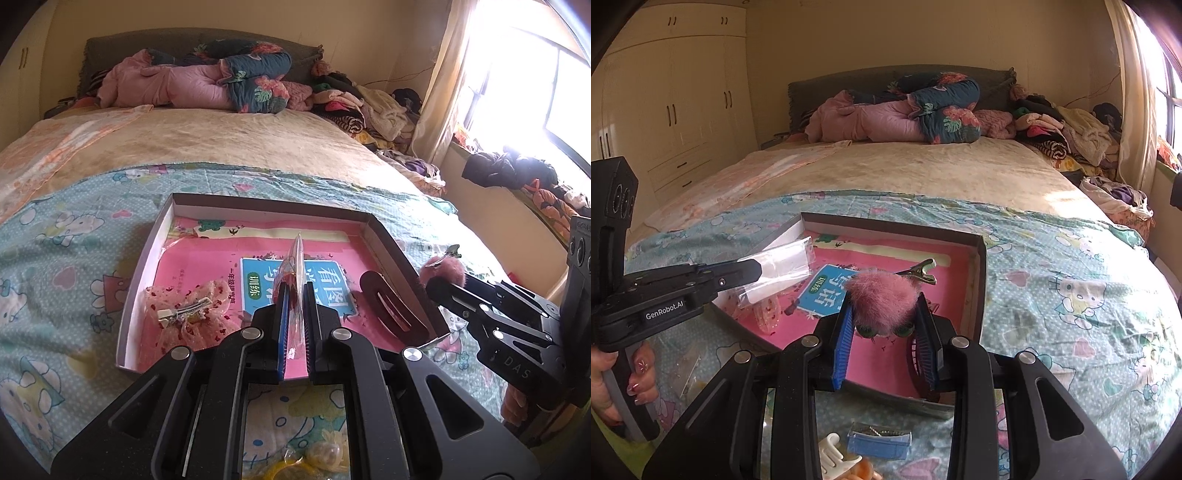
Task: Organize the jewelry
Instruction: 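Carry the packet into the box with the left tool while the right tool releases the pompom there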
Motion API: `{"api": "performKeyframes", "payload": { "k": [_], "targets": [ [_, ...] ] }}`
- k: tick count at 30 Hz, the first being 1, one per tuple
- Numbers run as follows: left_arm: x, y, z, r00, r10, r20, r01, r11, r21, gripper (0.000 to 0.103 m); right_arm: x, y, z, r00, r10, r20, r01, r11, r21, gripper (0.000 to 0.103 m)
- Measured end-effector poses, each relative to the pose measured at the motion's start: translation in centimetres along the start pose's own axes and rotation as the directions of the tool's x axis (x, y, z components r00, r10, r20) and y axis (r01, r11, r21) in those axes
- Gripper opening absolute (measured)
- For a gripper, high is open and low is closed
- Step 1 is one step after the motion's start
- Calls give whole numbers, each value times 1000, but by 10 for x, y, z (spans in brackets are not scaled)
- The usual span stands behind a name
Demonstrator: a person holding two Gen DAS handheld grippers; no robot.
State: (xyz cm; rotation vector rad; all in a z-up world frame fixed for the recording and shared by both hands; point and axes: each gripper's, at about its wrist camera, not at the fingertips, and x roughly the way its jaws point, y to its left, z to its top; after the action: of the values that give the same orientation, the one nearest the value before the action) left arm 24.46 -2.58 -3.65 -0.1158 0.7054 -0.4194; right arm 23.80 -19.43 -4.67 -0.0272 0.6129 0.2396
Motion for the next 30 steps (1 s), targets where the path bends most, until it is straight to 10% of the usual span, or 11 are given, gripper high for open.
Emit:
{"api": "performKeyframes", "payload": {
  "k": [30],
  "targets": [
    [46,11,-7,994,31,-104,-32,999,-11,3,87,0,10,984,36,-173,-44,998,-39,31]
  ]
}}
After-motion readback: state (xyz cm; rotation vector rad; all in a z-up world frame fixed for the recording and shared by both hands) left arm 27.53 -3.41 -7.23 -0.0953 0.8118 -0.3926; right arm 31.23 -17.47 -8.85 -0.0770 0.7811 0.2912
